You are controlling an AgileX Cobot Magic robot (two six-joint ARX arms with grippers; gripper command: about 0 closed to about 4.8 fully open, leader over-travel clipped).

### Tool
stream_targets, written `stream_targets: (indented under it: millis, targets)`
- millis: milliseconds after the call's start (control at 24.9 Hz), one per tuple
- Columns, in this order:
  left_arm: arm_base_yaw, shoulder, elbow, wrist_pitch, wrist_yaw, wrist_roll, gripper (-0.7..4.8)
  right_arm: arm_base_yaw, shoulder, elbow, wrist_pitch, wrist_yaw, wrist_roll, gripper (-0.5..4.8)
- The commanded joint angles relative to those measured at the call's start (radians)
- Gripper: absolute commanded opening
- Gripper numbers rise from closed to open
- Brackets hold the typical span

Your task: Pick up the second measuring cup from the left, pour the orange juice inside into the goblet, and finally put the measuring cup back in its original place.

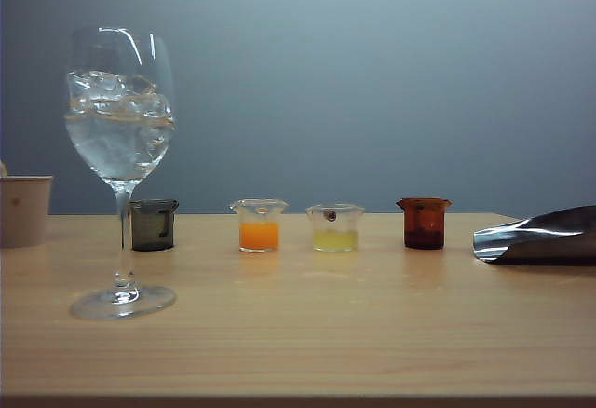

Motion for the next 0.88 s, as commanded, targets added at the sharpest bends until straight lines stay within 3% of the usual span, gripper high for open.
stream_targets:
  millis: [40, 361, 602, 722, 883]
  targets:
    - [0.001, 0.0, 0.002, 0.01, -0.003, 0.004, -0.05, -0.001, 0.001, 0.0, 0.018, -0.003, -0.004, -0.01]
    - [0.0, 0.0, 0.01, 0.032, -0.001, 0.002, -0.05, -0.001, 0.001, 0.031, 0.011, -0.029, -0.002, -0.02]
    - [-0.001, 0.001, 0.179, -0.094, -0.088, 0.0, -0.05, 0.0, 0.043, 0.265, -0.077, -0.03, 0.076, -0.05]
    - [-0.001, 0.014, 0.28, -0.117, -0.03, -0.002, -0.05, 0.0, 0.192, 0.46, -0.12, -0.117, 0.107, -0.05]
    - [-0.01, 0.086, 0.375, -0.149, 0.045, -0.025, -0.05, 0.007, 0.352, 0.591, -0.111, -0.167, 0.105, -0.05]
